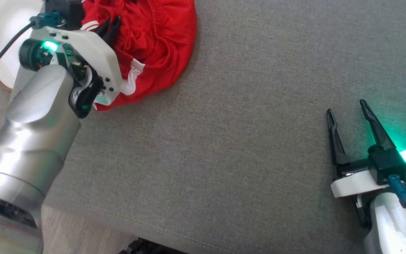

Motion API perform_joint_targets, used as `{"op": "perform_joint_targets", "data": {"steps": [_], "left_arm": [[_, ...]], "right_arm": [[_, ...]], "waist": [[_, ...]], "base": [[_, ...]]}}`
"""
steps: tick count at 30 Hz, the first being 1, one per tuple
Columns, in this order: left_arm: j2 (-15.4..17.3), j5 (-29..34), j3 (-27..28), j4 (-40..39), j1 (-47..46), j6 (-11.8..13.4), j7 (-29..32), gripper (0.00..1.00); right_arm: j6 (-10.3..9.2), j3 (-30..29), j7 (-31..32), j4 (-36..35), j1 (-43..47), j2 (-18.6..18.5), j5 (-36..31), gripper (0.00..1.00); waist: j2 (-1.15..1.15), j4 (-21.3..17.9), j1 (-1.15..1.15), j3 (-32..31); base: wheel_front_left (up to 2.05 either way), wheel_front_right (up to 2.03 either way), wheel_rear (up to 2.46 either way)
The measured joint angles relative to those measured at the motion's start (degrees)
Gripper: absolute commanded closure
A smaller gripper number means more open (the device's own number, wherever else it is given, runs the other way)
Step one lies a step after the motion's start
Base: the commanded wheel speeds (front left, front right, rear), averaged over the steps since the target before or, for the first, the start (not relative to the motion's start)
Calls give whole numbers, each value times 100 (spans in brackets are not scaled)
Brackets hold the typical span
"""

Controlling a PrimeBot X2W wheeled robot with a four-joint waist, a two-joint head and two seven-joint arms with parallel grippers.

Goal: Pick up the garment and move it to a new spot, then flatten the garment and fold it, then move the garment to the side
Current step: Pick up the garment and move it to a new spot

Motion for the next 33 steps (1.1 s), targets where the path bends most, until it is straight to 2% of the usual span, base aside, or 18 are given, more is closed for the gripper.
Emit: {"op": "perform_joint_targets", "data": {"steps": [10,16,25,33], "left_arm": [[557,-444,-731,-444,-510,0,-489,100],[915,-450,-1268,-1115,-973,0,-639,100],[1262,-521,-1972,-2030,-1464,0,-391,100],[1269,-689,-2167,-2675,-1718,-1,-345,100]], "right_arm": [[0,96,10,346,-75,45,250,0],[0,246,19,312,-41,88,646,0],[0,512,26,82,241,110,1174,0],[0,524,26,-165,315,123,1392,0]], "waist": [[0,-204,1,-579],[0,-566,0,-1114],[0,-1649,-1,-1722],[0,-2813,-1,-2003]], "base": [[0,0,0],[0,0,0],[0,0,0],[0,0,0]]}}
